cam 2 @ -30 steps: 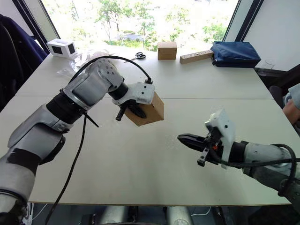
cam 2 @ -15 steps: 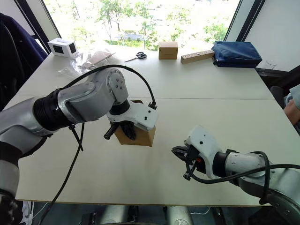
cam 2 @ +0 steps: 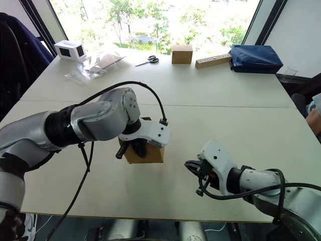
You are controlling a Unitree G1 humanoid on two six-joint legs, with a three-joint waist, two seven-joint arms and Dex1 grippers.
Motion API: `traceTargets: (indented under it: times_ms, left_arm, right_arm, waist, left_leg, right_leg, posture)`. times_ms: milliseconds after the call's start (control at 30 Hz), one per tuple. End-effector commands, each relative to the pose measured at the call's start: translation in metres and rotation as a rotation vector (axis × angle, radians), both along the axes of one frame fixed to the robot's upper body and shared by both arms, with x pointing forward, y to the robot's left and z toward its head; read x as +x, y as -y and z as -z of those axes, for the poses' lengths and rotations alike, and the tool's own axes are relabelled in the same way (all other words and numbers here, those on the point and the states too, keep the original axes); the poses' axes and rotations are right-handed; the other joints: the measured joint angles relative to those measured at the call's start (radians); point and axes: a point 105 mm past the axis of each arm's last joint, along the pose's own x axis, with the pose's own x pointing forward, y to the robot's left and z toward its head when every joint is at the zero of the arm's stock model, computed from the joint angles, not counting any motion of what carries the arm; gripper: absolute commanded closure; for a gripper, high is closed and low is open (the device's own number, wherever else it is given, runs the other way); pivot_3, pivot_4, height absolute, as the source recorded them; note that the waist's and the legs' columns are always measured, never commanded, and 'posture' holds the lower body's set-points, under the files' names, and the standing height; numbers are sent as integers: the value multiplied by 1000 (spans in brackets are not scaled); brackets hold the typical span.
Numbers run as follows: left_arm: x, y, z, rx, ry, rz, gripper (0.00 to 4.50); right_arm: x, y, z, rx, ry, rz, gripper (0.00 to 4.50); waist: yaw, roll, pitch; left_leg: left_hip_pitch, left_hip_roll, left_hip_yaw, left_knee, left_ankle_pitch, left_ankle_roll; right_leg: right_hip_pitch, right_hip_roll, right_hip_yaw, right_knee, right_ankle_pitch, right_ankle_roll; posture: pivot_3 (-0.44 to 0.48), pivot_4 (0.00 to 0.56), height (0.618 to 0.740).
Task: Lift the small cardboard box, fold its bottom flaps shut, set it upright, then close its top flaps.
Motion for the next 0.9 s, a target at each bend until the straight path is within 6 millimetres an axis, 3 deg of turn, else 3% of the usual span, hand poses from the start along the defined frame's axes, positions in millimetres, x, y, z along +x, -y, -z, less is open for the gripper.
traceTargets:
  times_ms: [33,167,467,567,633,800,900]
  left_arm:
    - [-4,1,-1,-3,17,39,2770]
    - [-5,6,-11,-29,10,44,1306]
    - [3,18,-71,-155,-24,-61,1306]
    - [-13,9,-87,-194,-182,-139,1306]
    - [-11,10,-96,-274,-204,-127,1306]
    - [30,13,-121,-547,-198,-298,1306]
    - [57,8,-146,-906,-89,-296,1306]
  right_arm:
    - [6,0,-6,8,42,-4,4500]
    - [7,0,-5,2,39,-13,4500]
    - [11,3,-5,-1,18,-46,4500]
    - [13,-1,-11,39,21,-72,4500]
    - [15,-2,-17,79,34,-77,4500]
    - [18,-6,-30,206,59,-73,4500]
    - [20,-8,-35,269,67,-61,4500]
  waist:
    - [0,0,0]
    - [2,0,0]
    - [1,0,0]
    - [-7,0,0]
    - [-6,0,0]
    - [1,0,0]
    - [-1,1,0]
  left_leg:
    - [0,0,0,0,0,0]
    - [0,0,0,0,0,0]
    - [0,-1,0,1,0,0]
    - [0,0,0,1,0,0]
    - [1,1,0,0,0,0]
    - [4,1,0,0,0,0]
    - [3,1,0,0,0,0]
  right_leg:
    - [0,0,0,0,0,0]
    - [0,0,0,0,0,0]
    - [0,0,0,0,0,0]
    - [0,1,1,0,0,0]
    - [0,2,1,1,0,0]
    - [2,3,1,2,0,0]
    - [2,3,2,2,1,2]
  posture:
    - [0,150,740]
    - [0,150,740]
    - [0,150,740]
    - [0,150,740]
    - [0,150,740]
    - [0,150,740]
    - [0,150,740]
